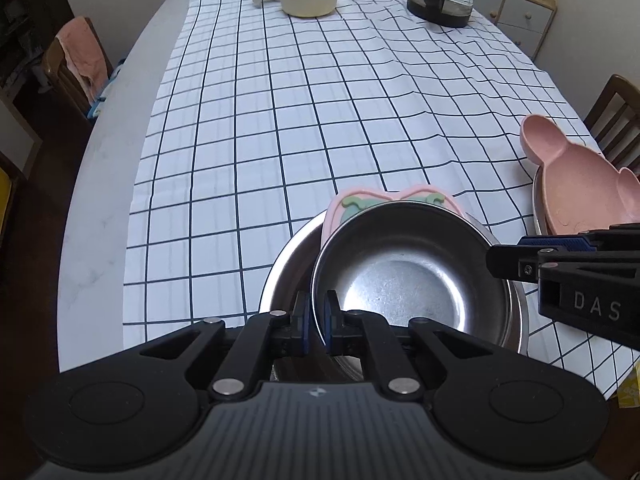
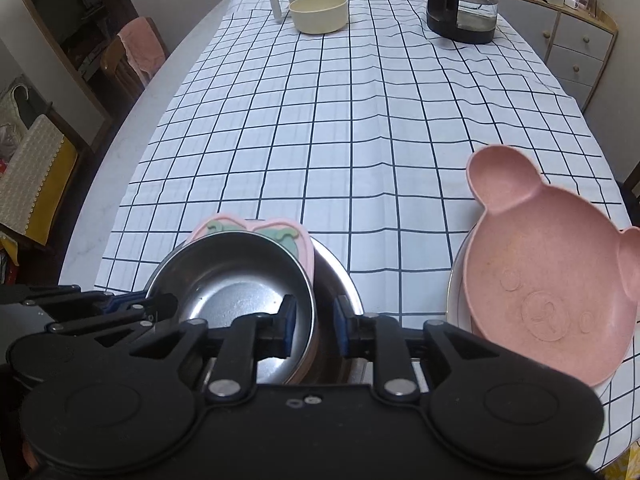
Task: Organize plates and bowls
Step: 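Open both tools to release the pink pot inside the bowl, then pull both tools back from the nested bowl and pot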
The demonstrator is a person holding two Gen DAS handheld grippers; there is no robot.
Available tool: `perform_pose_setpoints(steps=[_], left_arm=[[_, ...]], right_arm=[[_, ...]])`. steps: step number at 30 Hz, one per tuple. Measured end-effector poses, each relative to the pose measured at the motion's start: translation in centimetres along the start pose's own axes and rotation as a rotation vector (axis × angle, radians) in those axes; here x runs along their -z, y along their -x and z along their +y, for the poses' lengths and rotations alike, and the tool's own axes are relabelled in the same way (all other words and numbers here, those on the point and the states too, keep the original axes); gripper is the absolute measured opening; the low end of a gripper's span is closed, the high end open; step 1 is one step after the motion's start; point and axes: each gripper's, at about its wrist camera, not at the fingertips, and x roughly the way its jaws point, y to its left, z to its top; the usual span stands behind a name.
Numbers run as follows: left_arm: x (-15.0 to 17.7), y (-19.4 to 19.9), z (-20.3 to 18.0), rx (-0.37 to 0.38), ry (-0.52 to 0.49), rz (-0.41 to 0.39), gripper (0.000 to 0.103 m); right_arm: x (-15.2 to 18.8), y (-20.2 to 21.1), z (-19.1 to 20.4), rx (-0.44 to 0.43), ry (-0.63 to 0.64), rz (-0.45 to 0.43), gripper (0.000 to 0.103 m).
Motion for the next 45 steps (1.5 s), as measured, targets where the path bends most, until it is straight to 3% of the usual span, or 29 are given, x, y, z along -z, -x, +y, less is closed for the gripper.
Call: perform_pose_setpoints(steps=[13,26,28,30,32,37,45], left_arm=[[-2.2,4.3,0.8,0.047,0.007,-0.122,0.011],[-8.4,6.4,1.0,0.068,0.022,-0.22,0.012],[-9.7,6.3,1.1,0.061,0.032,-0.229,0.019],[-10.9,6.1,1.2,0.053,0.045,-0.245,0.044],[-12.1,6.1,1.4,0.047,0.061,-0.273,0.06],[-15.9,5.1,1.5,0.022,0.069,-0.289,0.061],[-23.0,2.6,2.5,-0.018,0.109,-0.314,0.076]], right_arm=[[-1.4,3.8,1.4,-0.049,0.067,-0.062,0.038],[-7.1,6.3,1.1,-0.05,0.121,-0.156,0.054],[-8.3,6.4,0.9,-0.048,0.128,-0.167,0.057],[-9.4,6.4,0.7,-0.048,0.136,-0.178,0.059],[-10.6,6.3,0.4,-0.046,0.147,-0.184,0.061],[-13.8,5.8,-0.4,-0.051,0.166,-0.2,0.064],[-20.2,4.2,-2.4,-0.036,0.199,-0.232,0.087]])
